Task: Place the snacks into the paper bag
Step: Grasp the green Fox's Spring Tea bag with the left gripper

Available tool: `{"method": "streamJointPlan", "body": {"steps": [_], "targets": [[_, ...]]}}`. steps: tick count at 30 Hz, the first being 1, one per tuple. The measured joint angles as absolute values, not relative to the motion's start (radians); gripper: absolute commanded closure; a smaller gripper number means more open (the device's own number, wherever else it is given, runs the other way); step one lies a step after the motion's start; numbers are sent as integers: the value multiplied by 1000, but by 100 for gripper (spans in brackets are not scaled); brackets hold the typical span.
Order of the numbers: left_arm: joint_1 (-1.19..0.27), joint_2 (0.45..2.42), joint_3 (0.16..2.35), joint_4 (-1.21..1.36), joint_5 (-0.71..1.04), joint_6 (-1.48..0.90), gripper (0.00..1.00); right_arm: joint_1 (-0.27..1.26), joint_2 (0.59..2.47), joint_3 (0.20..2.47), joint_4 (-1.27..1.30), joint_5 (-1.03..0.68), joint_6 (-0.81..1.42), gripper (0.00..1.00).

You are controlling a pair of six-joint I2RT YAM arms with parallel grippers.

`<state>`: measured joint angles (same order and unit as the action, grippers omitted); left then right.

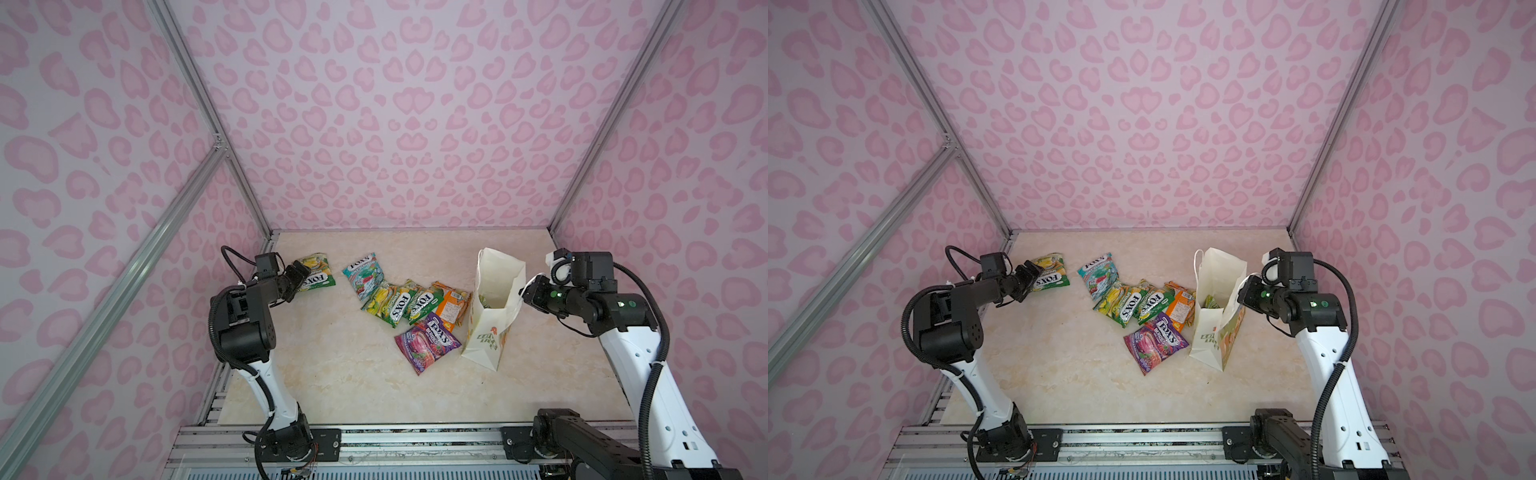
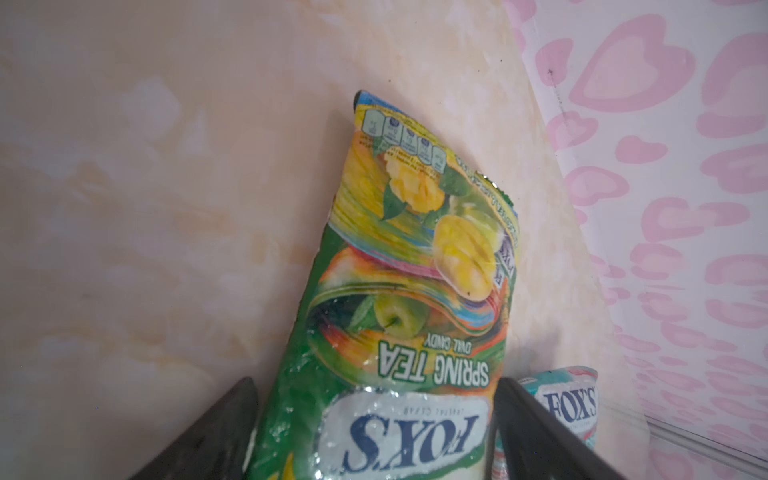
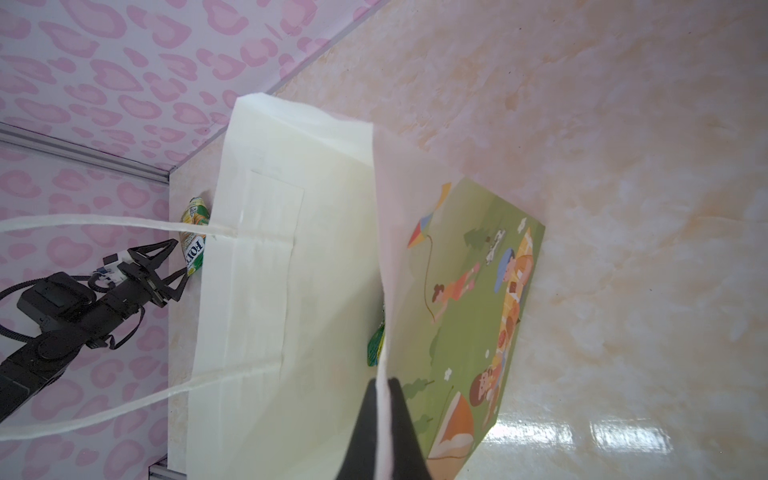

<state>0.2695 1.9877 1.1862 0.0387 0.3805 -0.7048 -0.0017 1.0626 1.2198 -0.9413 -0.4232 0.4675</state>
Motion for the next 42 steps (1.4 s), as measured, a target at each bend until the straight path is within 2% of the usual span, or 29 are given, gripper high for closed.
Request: {"method": "streamJointPlan", "body": {"steps": [4, 13, 19, 24, 26, 27, 28, 33, 39, 42], "targets": [[269, 2025, 1230, 23, 400, -706, 20, -2, 1061, 1220, -941, -429, 468, 100], [239, 2079, 1297, -7, 395, -694, 29, -2, 1052, 1215, -938, -440, 473, 100], [223, 2086, 1294, 2, 401, -704, 45, -2, 1046, 1215, -938, -445, 471, 100], [213, 2083, 1268, 16, 459, -736, 62, -2, 1040, 1208, -933, -446, 474, 100], [213, 2076, 1247, 30, 481, -760, 63, -2, 1039, 1203, -933, -448, 475, 100], [212, 2071, 1239, 33, 492, -770, 69, -2, 1039, 1202, -933, -449, 475, 100], [211, 2068, 1233, 33, 501, -787, 71, -2, 1037, 1202, -933, -450, 475, 100], [205, 2040, 1190, 59, 543, -846, 77, -2, 1032, 1198, -930, -452, 476, 100], [205, 2002, 1153, 109, 571, -899, 92, -2, 1028, 1198, -929, -453, 477, 100], [205, 1964, 1131, 122, 573, -915, 96, -2, 1027, 1195, -928, -453, 475, 100]]}}
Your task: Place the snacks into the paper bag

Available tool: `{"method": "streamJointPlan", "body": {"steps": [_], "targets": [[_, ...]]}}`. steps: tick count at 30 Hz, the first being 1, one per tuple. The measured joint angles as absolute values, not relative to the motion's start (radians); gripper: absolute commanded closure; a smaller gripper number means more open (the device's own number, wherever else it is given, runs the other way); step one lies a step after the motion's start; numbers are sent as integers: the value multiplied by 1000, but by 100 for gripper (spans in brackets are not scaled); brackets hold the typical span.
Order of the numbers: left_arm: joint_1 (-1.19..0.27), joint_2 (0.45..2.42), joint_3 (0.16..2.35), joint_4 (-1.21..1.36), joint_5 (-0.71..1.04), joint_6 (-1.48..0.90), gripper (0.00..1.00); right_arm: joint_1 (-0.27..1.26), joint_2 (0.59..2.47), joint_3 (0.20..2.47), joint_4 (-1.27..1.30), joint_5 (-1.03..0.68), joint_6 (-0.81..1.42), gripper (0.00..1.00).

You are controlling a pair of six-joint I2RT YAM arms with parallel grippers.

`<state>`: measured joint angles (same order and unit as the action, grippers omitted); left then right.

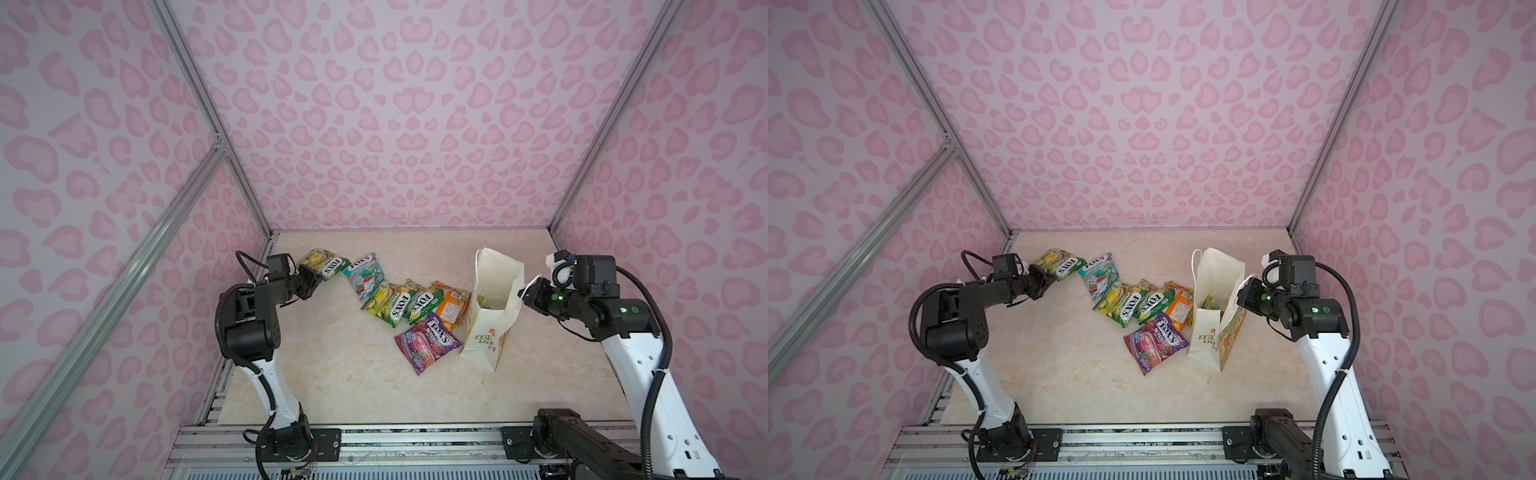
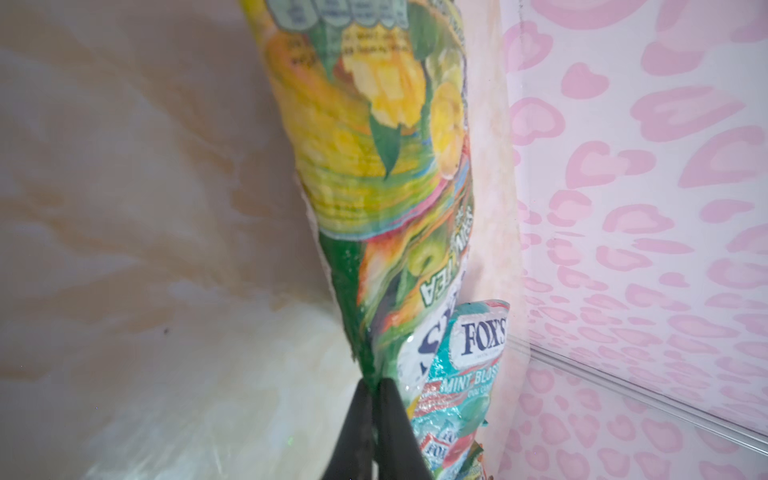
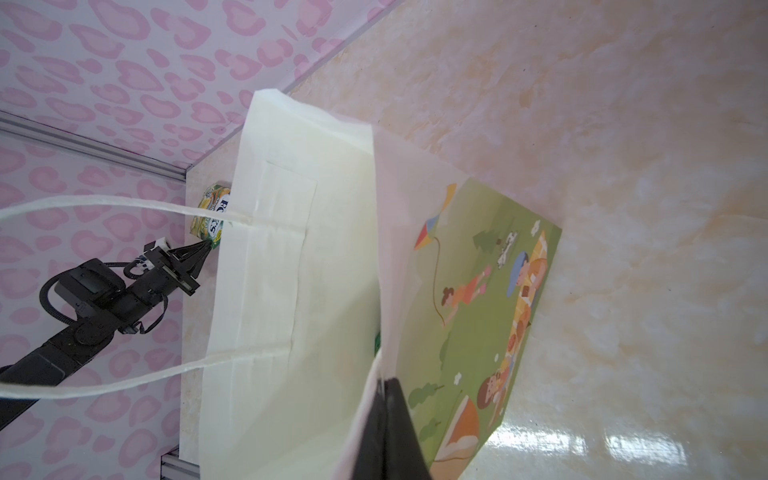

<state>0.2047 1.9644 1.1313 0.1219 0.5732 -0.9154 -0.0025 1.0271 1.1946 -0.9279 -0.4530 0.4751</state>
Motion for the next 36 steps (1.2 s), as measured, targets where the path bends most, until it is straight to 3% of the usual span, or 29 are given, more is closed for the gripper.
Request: {"method": "streamJointPlan", "body": {"steps": [11, 19, 31, 36], "targets": [[184, 1728, 1077, 74, 505, -903, 96, -5, 1031, 1191, -922, -464, 475, 100], [64, 1586, 1169, -105, 419, -784, 96, -5, 1033, 1186, -911, -468, 475, 100], [-230, 1709, 1382, -192, 451, -715, 96, -6, 1036, 1182, -907, -472, 477, 100], [-268, 1733, 1331, -159, 486, -715, 96, -6, 1030, 1178, -907, -471, 476, 100]]}}
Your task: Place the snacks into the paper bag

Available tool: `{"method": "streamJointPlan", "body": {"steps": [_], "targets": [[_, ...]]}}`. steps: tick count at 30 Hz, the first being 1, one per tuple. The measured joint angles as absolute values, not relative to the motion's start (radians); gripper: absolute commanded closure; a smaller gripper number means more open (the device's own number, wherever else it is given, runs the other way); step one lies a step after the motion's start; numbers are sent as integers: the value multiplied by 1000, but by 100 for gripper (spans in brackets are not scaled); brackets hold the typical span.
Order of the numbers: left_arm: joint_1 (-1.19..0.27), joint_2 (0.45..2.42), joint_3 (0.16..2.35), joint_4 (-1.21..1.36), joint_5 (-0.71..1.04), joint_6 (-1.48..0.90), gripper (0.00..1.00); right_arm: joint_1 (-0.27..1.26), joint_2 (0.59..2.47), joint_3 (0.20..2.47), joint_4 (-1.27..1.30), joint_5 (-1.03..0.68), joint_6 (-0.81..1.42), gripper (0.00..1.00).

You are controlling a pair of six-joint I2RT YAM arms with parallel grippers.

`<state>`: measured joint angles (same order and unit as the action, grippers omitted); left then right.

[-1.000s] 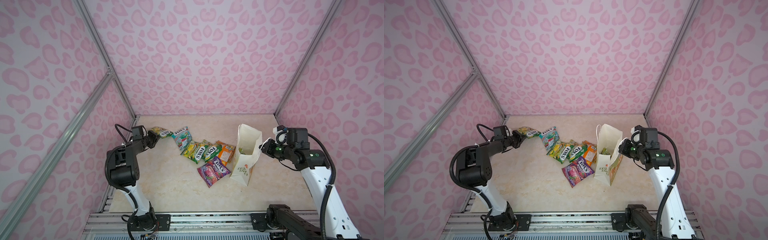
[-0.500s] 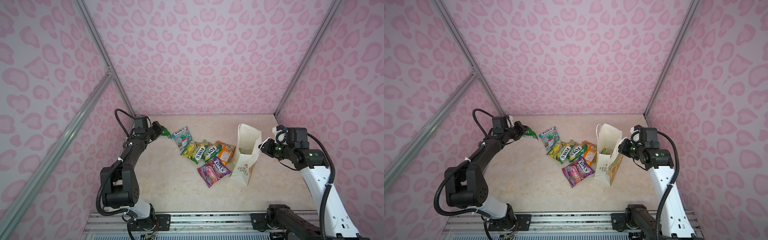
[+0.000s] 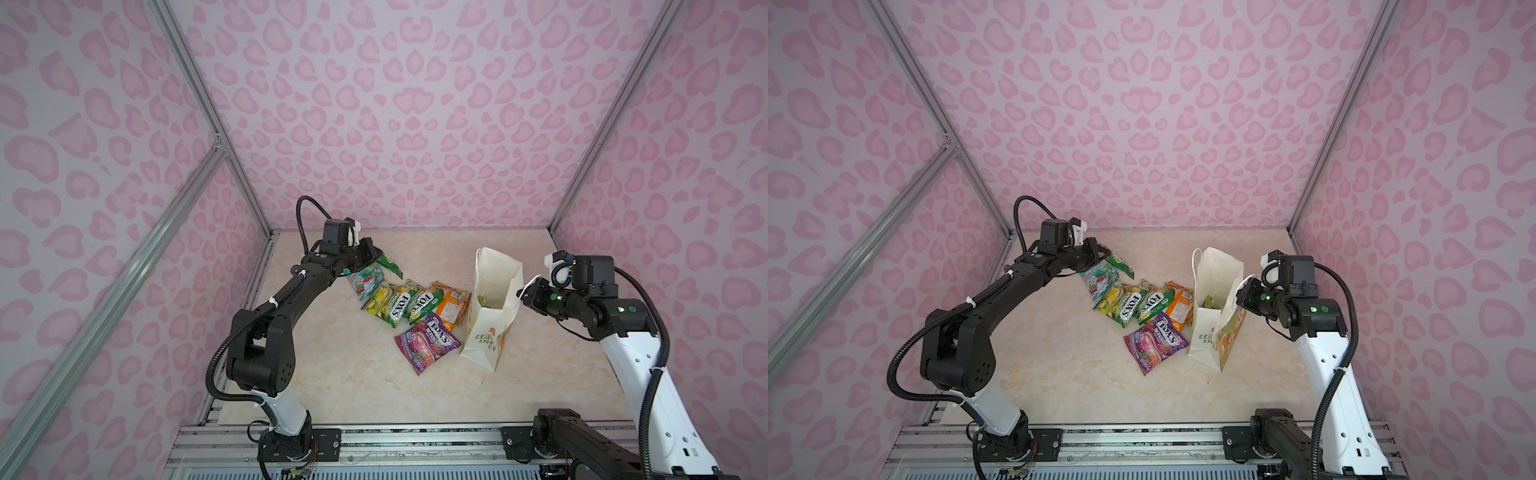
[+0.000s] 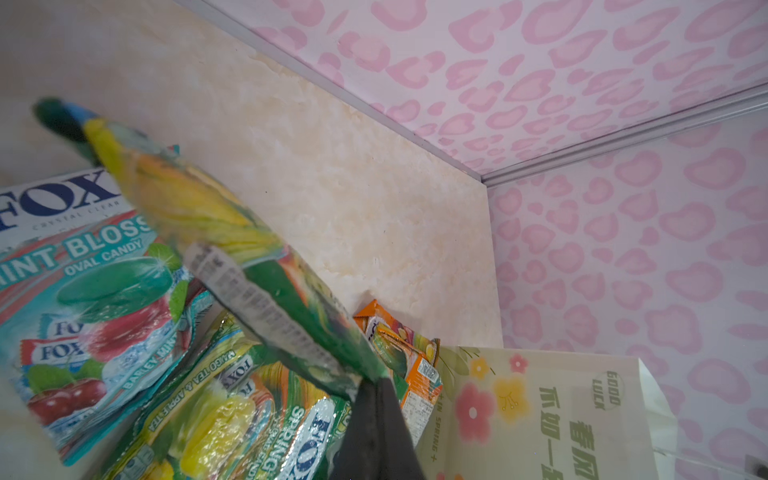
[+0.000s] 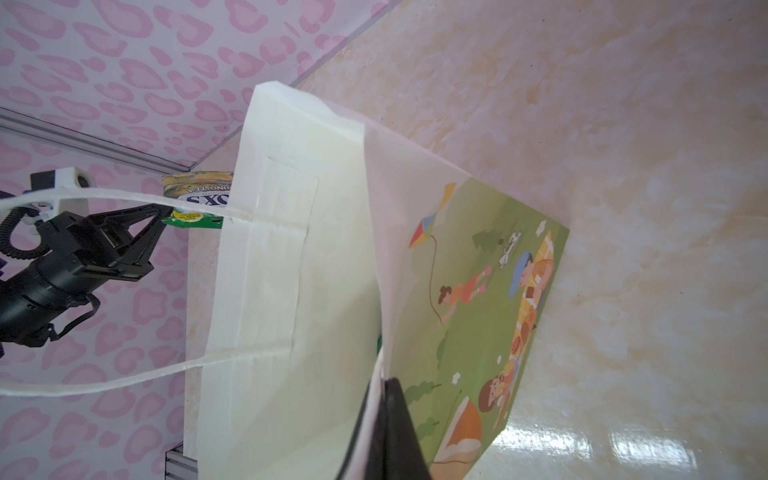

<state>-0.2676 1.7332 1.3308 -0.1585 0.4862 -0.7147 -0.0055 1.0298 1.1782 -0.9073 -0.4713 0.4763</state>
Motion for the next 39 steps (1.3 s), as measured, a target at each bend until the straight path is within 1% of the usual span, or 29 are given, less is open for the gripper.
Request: {"method": "streamJointPlan", "body": {"steps": [4, 6, 8, 9, 10, 13, 14, 16, 17, 19, 23, 30, 39], "targets": [[-273, 1732, 1184, -145, 487, -714, 96, -6, 1032, 1171, -906, -472, 476, 100], [-270, 1732, 1132, -138, 490, -714, 91, -6, 1037, 1171, -905, -472, 476, 100], [-267, 1732, 1095, -120, 490, -714, 82, -6, 1043, 1171, -904, -473, 476, 100], [-265, 1731, 1074, -107, 490, -715, 75, -6, 1045, 1171, -904, -475, 475, 100], [-259, 1727, 1052, -92, 490, -717, 65, -6, 1046, 1173, -904, -476, 476, 100], [-237, 1701, 995, -73, 485, -748, 33, -6, 1047, 1176, -904, -476, 475, 100], [-233, 1696, 991, -72, 481, -759, 26, -6, 1046, 1176, -904, -477, 478, 100], [-225, 1697, 992, -55, 472, -763, 6, -6, 1045, 1176, -904, -477, 478, 100], [-226, 1699, 993, -47, 474, -764, 1, -6, 1044, 1176, -904, -477, 478, 100], [-228, 1711, 993, -15, 482, -787, 2, -6, 1044, 1176, -905, -479, 480, 100], [-229, 1726, 976, 48, 509, -820, 0, -6, 1043, 1176, -904, -480, 478, 100], [-229, 1776, 999, 140, 524, -871, 7, -6, 1043, 1175, -905, -480, 477, 100], [-227, 1871, 1057, 227, 532, -919, 11, -6, 1038, 1175, -910, -483, 476, 100]]}}
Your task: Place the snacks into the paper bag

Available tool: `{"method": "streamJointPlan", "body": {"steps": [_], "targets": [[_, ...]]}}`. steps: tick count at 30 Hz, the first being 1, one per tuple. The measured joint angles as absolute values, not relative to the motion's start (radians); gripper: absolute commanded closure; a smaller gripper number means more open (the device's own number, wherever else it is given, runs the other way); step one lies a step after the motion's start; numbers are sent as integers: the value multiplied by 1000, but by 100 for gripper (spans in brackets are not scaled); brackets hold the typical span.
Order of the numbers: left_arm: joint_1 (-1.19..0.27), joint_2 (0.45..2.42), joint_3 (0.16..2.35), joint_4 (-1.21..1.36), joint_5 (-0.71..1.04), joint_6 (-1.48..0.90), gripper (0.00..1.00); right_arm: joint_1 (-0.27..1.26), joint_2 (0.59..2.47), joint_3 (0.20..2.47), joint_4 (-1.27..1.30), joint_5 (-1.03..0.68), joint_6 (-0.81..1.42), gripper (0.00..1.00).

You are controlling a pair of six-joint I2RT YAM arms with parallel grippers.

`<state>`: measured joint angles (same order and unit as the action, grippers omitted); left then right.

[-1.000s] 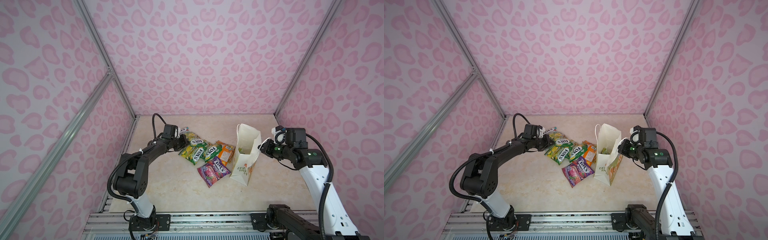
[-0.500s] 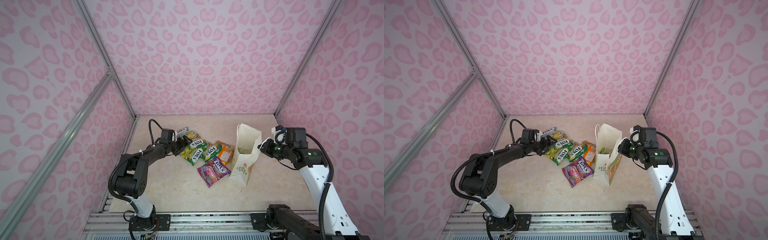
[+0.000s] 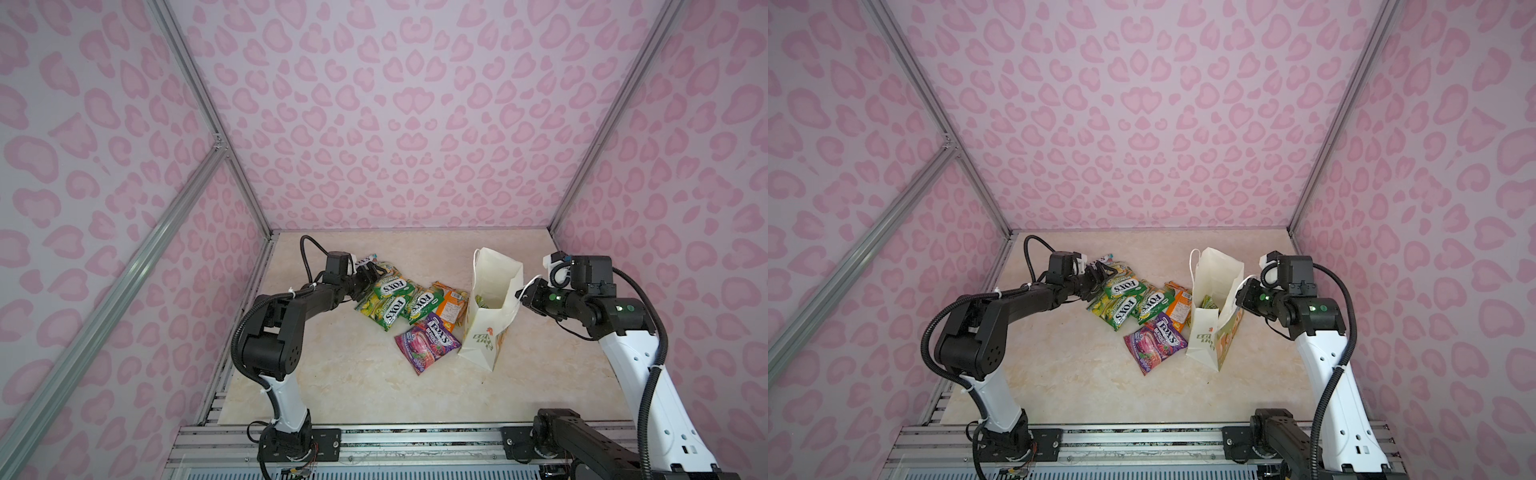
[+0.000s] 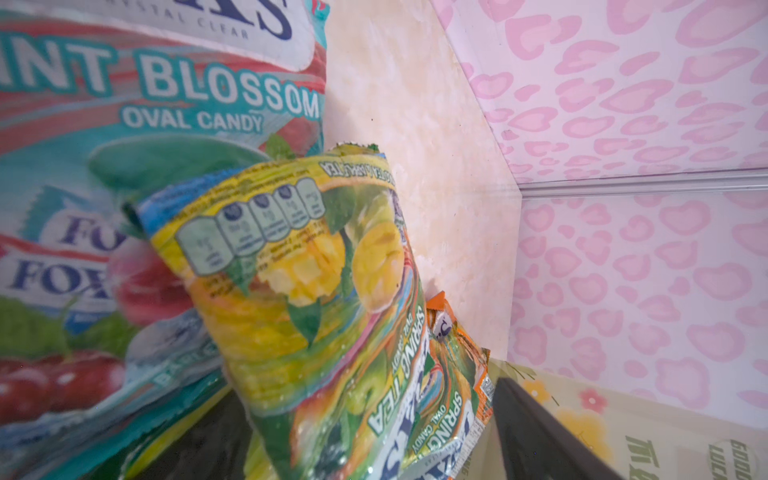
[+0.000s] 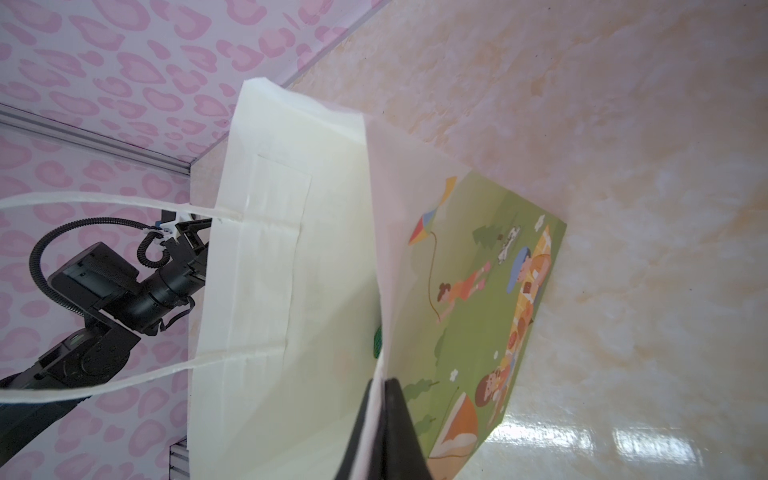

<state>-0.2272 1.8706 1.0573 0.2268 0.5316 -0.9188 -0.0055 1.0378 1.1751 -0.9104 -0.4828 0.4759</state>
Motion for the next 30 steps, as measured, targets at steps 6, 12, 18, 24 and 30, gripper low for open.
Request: {"method": "streamJointPlan", "body": {"steps": [6, 12, 18, 24, 30], "targets": [[-227, 1929, 1062, 294, 554, -968, 15, -5, 1032, 1175, -911, -483, 474, 100], [-231, 1974, 1085, 336, 572, -994, 24, -5, 1031, 1175, -912, -483, 475, 100], [-236, 2028, 1121, 370, 593, -1020, 35, -6, 1029, 1175, -912, -483, 475, 100], [-236, 2034, 1148, 384, 615, -1046, 53, -6, 1024, 1174, -913, -483, 475, 100], [-236, 2001, 1156, 398, 640, -1057, 63, -6, 1021, 1168, -910, -483, 476, 100]]}}
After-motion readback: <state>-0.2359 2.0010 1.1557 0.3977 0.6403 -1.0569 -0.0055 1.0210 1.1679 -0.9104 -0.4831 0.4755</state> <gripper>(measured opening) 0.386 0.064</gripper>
